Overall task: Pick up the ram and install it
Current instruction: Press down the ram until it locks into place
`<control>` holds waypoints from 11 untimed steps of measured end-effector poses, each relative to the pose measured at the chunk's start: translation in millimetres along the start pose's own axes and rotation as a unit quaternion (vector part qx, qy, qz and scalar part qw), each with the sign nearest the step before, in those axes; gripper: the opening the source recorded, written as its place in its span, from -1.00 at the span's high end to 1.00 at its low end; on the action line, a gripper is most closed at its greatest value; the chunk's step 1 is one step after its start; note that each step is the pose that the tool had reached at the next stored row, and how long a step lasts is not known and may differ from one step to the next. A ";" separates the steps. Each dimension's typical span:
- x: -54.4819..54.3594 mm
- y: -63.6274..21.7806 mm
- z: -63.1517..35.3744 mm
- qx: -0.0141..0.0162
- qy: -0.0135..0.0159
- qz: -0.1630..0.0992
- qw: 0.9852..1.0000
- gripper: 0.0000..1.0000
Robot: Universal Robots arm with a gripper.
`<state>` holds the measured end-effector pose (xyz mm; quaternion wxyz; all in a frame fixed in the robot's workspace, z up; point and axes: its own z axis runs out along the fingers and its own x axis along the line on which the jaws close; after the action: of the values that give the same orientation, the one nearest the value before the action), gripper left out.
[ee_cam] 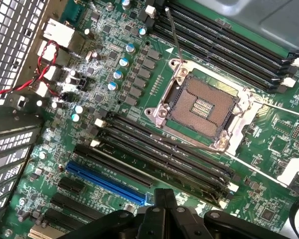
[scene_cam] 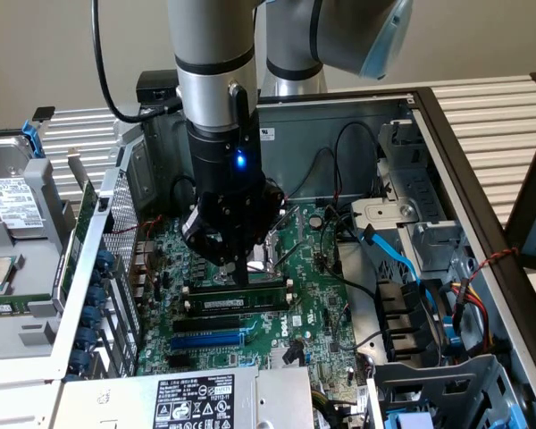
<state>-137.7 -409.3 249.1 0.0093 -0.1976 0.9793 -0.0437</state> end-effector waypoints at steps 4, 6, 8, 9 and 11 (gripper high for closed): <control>0.0 0.0 0.1 -0.006 -0.001 0.019 1.000 0.79; 0.0 0.0 0.1 -0.011 -0.002 0.028 1.000 0.79; 0.0 0.0 0.1 -0.016 -0.003 0.037 0.999 0.79; 0.0 0.0 0.1 -0.018 -0.004 0.041 0.999 0.79; 0.0 0.0 0.1 -0.023 -0.005 0.050 0.998 0.79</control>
<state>-137.7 -409.3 249.1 0.0121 -0.1492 0.9885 -0.0194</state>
